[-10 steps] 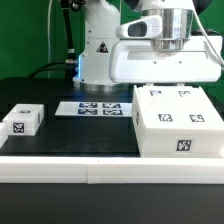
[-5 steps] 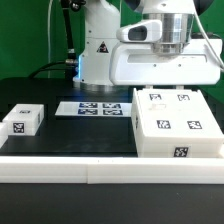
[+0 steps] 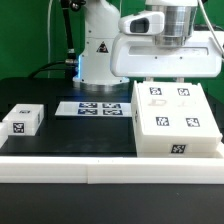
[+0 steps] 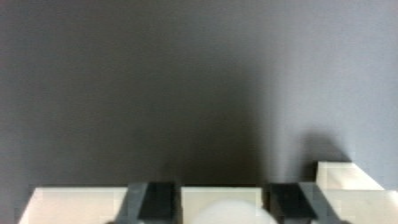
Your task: Assemble cabinet
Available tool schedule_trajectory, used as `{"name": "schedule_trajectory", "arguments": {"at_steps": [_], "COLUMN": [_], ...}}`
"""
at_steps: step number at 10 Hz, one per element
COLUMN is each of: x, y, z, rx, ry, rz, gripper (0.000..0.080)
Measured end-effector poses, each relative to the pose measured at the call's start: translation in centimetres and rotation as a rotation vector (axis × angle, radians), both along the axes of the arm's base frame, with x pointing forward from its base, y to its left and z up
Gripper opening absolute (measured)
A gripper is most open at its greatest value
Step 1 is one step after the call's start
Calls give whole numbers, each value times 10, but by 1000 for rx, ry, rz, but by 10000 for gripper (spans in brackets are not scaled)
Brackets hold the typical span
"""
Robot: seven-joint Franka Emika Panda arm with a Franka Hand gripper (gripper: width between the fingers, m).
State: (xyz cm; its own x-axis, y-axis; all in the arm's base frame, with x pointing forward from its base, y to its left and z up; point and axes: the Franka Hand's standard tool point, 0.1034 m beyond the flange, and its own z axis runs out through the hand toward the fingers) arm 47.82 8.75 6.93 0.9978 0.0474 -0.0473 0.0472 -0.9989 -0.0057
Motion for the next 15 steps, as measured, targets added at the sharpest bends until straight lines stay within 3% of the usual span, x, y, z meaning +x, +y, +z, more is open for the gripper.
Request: {"name": "schedule_trajectory", "arguments": {"at_steps": [4, 8, 11, 15], "x": [0, -2, 4, 3], "y": [5, 4, 4, 4], "z": [15, 16, 33, 29], "rx": [-25, -28, -40, -39], "ry": [123, 145, 254, 247], "rz": [-31, -30, -14, -13], "gripper": [216, 216, 216, 216]}}
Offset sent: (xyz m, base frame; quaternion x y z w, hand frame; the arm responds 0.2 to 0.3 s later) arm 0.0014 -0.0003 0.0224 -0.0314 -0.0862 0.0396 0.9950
